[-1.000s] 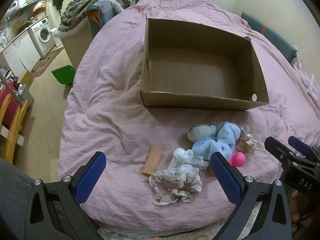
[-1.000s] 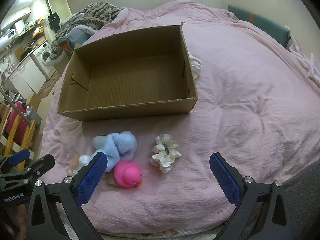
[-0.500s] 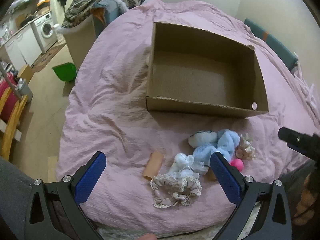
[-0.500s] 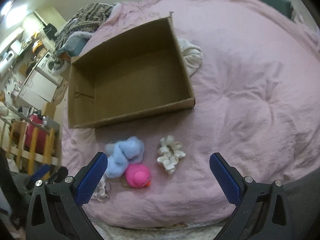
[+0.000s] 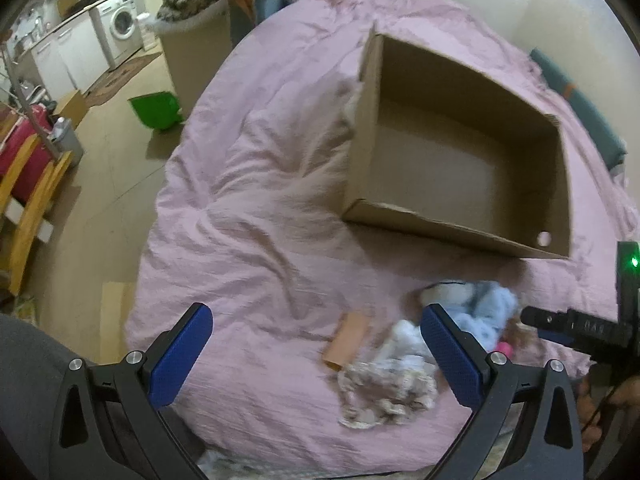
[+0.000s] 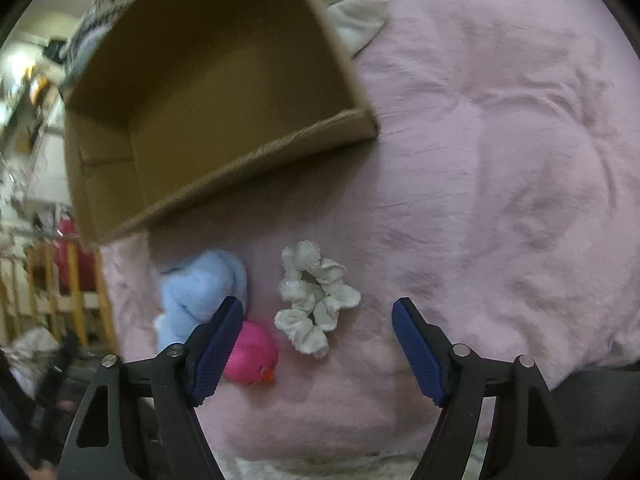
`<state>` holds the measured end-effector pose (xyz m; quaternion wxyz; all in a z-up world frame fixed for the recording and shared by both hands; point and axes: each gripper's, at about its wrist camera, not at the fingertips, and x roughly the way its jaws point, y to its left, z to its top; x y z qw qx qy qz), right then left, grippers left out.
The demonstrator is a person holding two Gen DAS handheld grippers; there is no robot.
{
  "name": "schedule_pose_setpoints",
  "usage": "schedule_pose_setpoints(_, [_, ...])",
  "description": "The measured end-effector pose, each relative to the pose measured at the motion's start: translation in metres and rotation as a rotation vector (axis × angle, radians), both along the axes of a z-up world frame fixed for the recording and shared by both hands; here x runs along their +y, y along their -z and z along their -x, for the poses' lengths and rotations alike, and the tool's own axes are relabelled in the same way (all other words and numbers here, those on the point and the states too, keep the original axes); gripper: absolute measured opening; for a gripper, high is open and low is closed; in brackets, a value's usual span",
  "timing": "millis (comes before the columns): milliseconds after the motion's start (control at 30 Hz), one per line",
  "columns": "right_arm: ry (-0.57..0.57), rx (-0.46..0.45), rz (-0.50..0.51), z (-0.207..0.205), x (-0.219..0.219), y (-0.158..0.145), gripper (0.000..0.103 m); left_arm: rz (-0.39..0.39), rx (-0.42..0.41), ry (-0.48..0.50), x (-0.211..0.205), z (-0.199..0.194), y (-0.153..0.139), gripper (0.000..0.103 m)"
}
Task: Organize soft objects
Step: 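Grasp the white scrunchie with the right gripper while the left gripper grasps the tan cardboard tube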
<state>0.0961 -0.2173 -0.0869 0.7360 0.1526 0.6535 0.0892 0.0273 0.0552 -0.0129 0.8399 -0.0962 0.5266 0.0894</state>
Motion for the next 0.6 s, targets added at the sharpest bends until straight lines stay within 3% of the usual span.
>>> schedule_pose_setpoints(67, [-0.036, -0.009, 0.048, -0.002, 0.013, 0.005, 0.081, 0.034, 0.049, -0.023, 0.010, -0.008, 0.005, 0.103])
schedule_pose_setpoints(133, [-0.069, -0.015, 0.090, -0.004, 0.024, 0.010, 0.069, 0.063, 0.080, -0.047, 0.018, -0.013, 0.009, 0.102])
schedule_pose_setpoints(200, [-0.101, -0.020, 0.125, -0.004, 0.032, 0.014, 0.053, 0.043, 0.108, -0.053, 0.020, -0.018, 0.013, 0.102])
schedule_pose_setpoints(233, [-0.106, -0.018, 0.141, -0.004, 0.035, 0.015, 0.051, 0.032, 0.129, -0.043, 0.019, -0.021, 0.017, 0.101])
schedule_pose_setpoints(300, [-0.105, -0.019, 0.143, -0.004, 0.037, 0.015, 0.038, 0.045, 0.166, -0.031, 0.017, -0.025, 0.025, 0.089])
schedule_pose_setpoints(400, [-0.105, -0.036, 0.123, -0.004, 0.039, 0.014, 0.024, 0.074, 0.228, -0.007, 0.011, -0.034, 0.042, 0.078])
schedule_pose_setpoints(433, [-0.104, -0.042, 0.116, -0.003, 0.038, 0.012, 0.024, 0.080, 0.248, 0.009, 0.009, -0.037, 0.048, 0.074])
schedule_pose_setpoints(500, [-0.096, -0.058, 0.093, -0.002, 0.040, 0.009, 0.022, 0.123, 0.290, 0.054, 0.002, -0.041, 0.060, 0.055])
schedule_pose_setpoints(533, [-0.089, -0.065, 0.081, -0.001, 0.039, 0.006, 0.021, 0.177, 0.309, 0.067, 0.000, -0.042, 0.066, 0.051])
schedule_pose_setpoints(600, [-0.076, -0.076, 0.056, 0.001, 0.034, 0.000, 0.021, 0.189, 0.307, 0.079, -0.004, -0.043, 0.069, 0.049])
